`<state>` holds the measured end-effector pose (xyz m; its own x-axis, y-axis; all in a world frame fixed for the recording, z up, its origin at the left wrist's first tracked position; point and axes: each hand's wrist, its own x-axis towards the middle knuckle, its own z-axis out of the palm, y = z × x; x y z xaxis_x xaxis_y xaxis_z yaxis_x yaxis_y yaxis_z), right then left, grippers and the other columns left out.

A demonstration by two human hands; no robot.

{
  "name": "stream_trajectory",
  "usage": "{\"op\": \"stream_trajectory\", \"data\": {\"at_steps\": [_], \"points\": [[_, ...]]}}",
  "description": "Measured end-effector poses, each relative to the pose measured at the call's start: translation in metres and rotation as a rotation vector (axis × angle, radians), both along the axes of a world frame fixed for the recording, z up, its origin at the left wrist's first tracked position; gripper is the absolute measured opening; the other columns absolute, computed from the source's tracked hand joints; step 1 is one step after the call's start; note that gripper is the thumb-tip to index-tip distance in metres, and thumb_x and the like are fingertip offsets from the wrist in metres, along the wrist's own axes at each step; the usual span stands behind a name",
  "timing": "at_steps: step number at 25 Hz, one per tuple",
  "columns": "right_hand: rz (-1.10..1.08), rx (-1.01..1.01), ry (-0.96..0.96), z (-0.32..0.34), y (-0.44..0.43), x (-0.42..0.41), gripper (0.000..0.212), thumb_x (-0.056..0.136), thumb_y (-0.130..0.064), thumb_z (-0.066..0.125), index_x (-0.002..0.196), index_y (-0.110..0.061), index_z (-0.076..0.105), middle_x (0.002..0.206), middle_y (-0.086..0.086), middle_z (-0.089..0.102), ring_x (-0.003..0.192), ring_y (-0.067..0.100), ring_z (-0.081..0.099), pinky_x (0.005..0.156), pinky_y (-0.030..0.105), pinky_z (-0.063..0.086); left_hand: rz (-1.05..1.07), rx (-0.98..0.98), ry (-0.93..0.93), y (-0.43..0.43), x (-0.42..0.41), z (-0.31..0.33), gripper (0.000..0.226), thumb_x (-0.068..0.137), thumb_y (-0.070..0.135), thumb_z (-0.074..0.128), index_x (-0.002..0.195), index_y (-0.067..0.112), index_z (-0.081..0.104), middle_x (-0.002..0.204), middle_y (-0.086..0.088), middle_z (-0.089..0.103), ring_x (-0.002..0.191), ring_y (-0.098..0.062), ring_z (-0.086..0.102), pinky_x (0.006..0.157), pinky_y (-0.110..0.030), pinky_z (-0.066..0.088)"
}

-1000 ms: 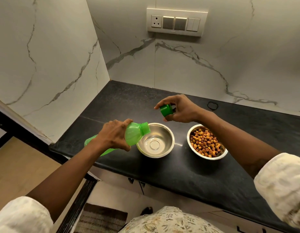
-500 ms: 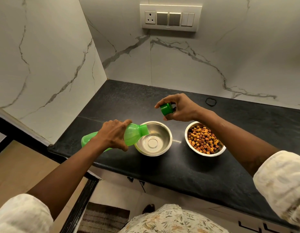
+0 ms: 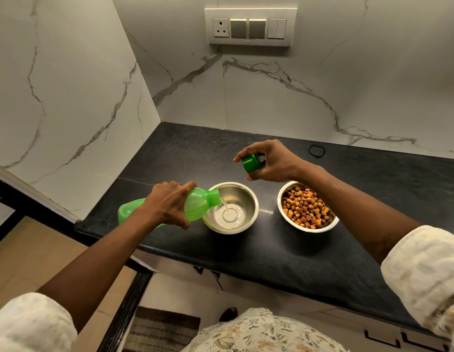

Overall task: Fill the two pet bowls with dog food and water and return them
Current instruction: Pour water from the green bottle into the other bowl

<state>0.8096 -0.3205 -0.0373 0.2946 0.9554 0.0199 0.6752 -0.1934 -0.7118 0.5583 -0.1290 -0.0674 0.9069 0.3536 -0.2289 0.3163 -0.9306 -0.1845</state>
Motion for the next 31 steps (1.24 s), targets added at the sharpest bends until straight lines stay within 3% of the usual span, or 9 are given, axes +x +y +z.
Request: {"op": "stream_trajectory", "data": {"at_steps": [17,25,31], "points": [[-0.007,0.02,0.018,0.002,-0.004,-0.006,0.052,0.08,-0.006,0.088,0.126,-0.022,0.073,0.138,0.006,0.062,0.133,0.027,0.055,0.099,0.049,0.06,0.01,0.093,0.043,0.004,-0.005,0.014,0.112,0.043,0.071,0.075,0.14,0.025,0.044,0.098,-0.006,0.072,0.076,-0.028,0.069,0.063,-0.036,0.051],[-0.019,0.024,0.019,0.001,-0.007,-0.006,0.053,0.079,-0.007,0.089,0.127,-0.023,0.073,0.137,0.007,0.062,0.132,0.028,0.055,0.099,0.05,0.059,0.015,0.125,0.055,0.004,-0.01,0.026,0.115,0.045,0.07,0.078,0.144,0.026,0.04,0.104,-0.007,0.073,0.083,-0.029,0.071,0.072,-0.041,0.06],[-0.024,0.019,0.031,0.0,-0.007,-0.006,0.053,0.079,-0.007,0.089,0.127,-0.024,0.073,0.138,0.007,0.061,0.133,0.028,0.054,0.099,0.05,0.06,0.017,0.17,0.05,0.009,-0.015,0.034,0.118,0.044,0.073,0.078,0.146,0.026,0.041,0.103,-0.006,0.073,0.082,-0.027,0.07,0.07,-0.039,0.056]]}}
